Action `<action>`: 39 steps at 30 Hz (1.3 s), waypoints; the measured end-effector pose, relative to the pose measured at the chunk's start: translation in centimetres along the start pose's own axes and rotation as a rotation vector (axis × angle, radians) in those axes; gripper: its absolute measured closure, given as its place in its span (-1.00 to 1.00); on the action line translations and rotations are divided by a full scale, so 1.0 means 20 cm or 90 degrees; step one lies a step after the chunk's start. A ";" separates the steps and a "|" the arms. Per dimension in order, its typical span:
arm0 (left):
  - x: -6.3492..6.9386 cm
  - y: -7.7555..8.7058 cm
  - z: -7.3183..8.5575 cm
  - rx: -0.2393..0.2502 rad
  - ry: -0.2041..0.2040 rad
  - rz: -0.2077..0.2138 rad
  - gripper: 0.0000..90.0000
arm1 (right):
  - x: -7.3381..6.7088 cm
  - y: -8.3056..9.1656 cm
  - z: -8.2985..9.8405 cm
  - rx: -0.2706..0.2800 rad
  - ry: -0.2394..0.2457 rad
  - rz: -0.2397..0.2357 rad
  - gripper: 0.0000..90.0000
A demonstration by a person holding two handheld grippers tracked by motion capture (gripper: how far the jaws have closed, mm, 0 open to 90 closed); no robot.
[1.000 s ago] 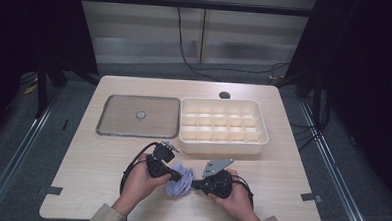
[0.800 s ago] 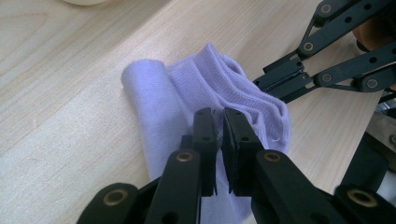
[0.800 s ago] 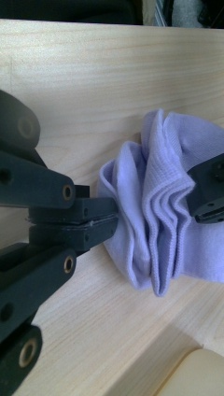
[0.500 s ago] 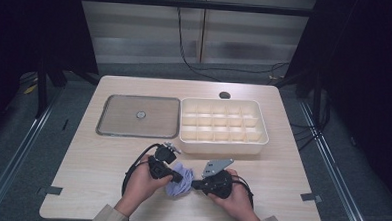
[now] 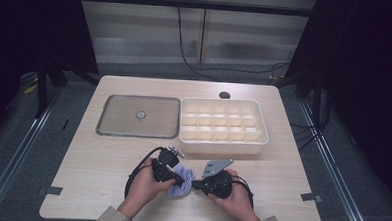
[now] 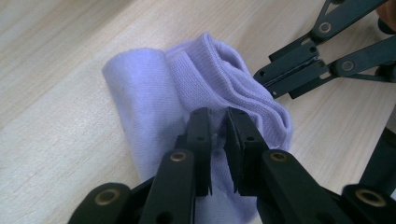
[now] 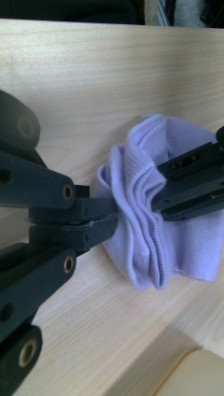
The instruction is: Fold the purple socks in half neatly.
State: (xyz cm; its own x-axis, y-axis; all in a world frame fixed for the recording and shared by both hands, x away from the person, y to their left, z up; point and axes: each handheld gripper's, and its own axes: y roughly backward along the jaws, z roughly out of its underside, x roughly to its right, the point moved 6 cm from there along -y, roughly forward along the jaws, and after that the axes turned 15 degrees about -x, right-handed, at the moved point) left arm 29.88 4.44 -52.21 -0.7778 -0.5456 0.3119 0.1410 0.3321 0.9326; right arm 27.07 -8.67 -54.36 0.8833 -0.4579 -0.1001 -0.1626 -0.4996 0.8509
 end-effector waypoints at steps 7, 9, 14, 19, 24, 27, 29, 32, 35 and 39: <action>0.01 0.01 0.00 -0.001 -0.002 0.005 0.70 | 0.00 0.00 0.00 0.001 0.000 -0.001 0.98; 0.01 0.02 0.00 0.008 0.005 0.010 0.67 | 0.00 0.00 0.00 0.001 -0.002 -0.002 0.98; 0.01 0.07 0.00 0.020 0.000 0.012 0.60 | 0.00 0.00 0.00 0.002 -0.002 -0.003 0.98; 0.00 0.14 -0.01 0.036 -0.001 0.005 0.56 | 0.00 0.00 0.00 0.002 0.000 -0.004 0.98; -0.04 0.17 0.00 0.040 0.014 -0.001 0.54 | 0.00 0.00 0.00 0.002 0.001 -0.004 0.98; -0.06 0.19 0.01 0.045 0.021 -0.001 0.54 | 0.00 0.00 0.00 0.002 0.002 -0.005 0.98; -0.07 0.20 0.02 0.049 0.027 -0.002 0.53 | 0.00 0.00 0.00 0.002 0.001 -0.005 0.98; -0.09 0.21 0.03 0.047 0.031 -0.005 0.50 | 0.00 0.00 0.00 0.002 0.001 -0.006 0.98; -0.11 0.22 0.04 0.051 0.040 -0.008 0.47 | 0.00 0.00 0.00 0.002 0.001 -0.006 0.98; -0.13 0.22 0.06 0.050 0.047 -0.006 0.44 | 0.00 0.00 0.00 0.004 0.001 -0.007 0.98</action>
State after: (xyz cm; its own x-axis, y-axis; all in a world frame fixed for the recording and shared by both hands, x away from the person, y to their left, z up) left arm 31.92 8.26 -49.07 -0.7310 -0.6038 0.3179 0.0828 0.3839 0.9196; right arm 27.07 -8.71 -54.42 0.8856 -0.4517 -0.1083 -0.1560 -0.5087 0.8467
